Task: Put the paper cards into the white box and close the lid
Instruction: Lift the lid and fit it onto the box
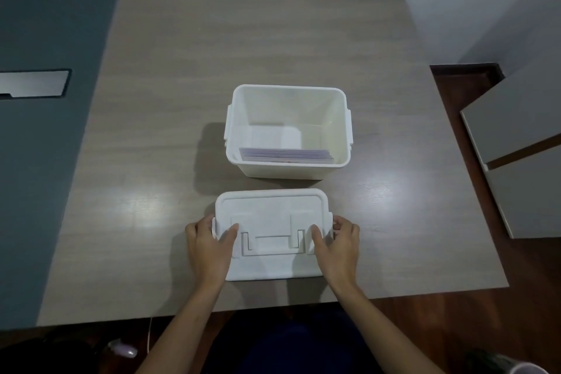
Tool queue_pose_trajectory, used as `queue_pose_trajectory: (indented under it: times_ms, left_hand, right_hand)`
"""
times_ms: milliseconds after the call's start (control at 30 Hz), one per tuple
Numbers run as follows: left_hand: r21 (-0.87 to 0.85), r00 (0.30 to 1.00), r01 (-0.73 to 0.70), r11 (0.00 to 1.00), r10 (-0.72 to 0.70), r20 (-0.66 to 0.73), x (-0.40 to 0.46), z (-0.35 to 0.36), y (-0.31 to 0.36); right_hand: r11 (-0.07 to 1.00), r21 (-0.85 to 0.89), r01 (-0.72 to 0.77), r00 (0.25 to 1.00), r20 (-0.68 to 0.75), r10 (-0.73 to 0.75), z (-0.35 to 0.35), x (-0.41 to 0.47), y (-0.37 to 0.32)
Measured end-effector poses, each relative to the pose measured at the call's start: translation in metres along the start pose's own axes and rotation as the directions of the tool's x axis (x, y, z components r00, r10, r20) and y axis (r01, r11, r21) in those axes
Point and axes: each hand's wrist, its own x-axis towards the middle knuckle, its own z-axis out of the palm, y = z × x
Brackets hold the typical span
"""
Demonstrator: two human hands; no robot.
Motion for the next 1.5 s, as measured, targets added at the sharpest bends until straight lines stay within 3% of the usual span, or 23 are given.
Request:
queue_pose_trajectory:
  times_ms: [167,433,633,900,1033,1167,1333,1500]
  left_hand:
    - [-0.078,0.981,-0.183,0.98,0.176,-0.084,-0.012,-0.015,0.012]
    - [-0.151,0.87,-0.462,0.874,0.414,-0.268,-0.006,-0.042,0.081]
    - [-0.153,0.861,-0.494,0.856,0.458,-0.221,0.043,-0.043,0.14]
    - [-0.156,0.94,-0.339,0.928,0.34,-0.018,0.119,-0.015,0.174]
    - [-0.158,0.951,-0.305,0.939,0.309,0.002,0.131,-0.01,0.17]
    - [-0.21,0.983,-0.086,0.974,0.117,0.142,0.138,-0.013,0.162]
    - [-0.277,0.94,0.087,0.957,0.013,0.341,0.136,-0.027,0.154]
    - [-0.356,0.893,0.223,0.908,-0.043,0.448,0.133,-0.034,0.132]
  right_hand:
    - [0.988,0.136,0.071,0.996,-0.058,-0.064,-0.017,-0.012,-0.008]
    - [0.93,0.251,0.268,0.931,-0.316,-0.183,-0.058,0.0,-0.065]
    - [0.924,0.285,0.254,0.931,-0.33,-0.154,-0.066,0.058,-0.107]
    - [0.975,0.146,0.169,0.962,-0.24,-0.131,-0.057,0.128,-0.134]
    - [0.984,0.109,0.14,0.972,-0.203,-0.116,-0.051,0.137,-0.134]
    - [0.984,0.13,0.121,0.986,-0.13,-0.104,-0.047,0.147,-0.134]
    - [0.986,0.131,0.099,0.995,-0.001,-0.1,-0.049,0.154,-0.139]
    - [0.982,0.107,0.158,0.985,0.047,-0.163,-0.044,0.15,-0.143]
